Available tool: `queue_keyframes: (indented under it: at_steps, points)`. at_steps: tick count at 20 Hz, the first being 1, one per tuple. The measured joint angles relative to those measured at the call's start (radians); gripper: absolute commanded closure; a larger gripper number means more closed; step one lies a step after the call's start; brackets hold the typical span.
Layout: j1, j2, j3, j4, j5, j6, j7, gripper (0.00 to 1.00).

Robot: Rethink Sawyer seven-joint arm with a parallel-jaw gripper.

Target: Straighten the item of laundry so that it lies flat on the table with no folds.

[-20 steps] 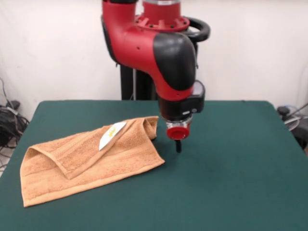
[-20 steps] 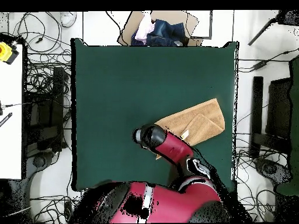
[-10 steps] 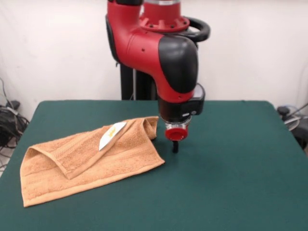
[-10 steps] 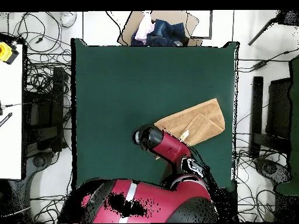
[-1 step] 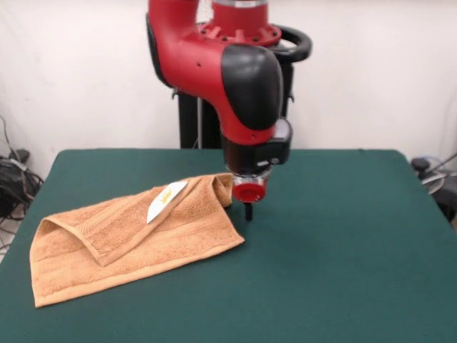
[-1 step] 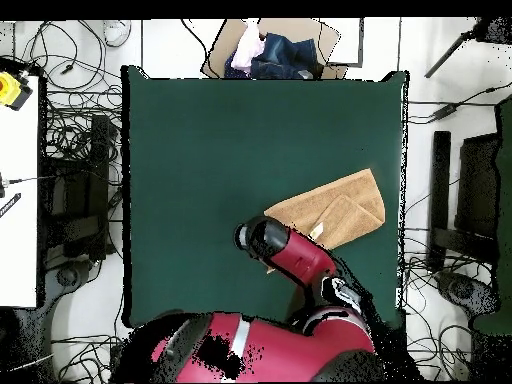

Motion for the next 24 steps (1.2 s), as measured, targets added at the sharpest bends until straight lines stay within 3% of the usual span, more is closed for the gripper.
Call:
queue_keyframes:
  at_steps: [6,13,24]
  points:
    - [-0.075,-0.118,-0.019,0.045,-0.001,0.002,0.000,0.00]
    - [-0.139,-0.177,-0.013,0.092,-0.001,-0.007,0.000,0.00]
    - [-0.168,-0.169,0.002,0.160,-0.001,-0.141,0.000,0.00]
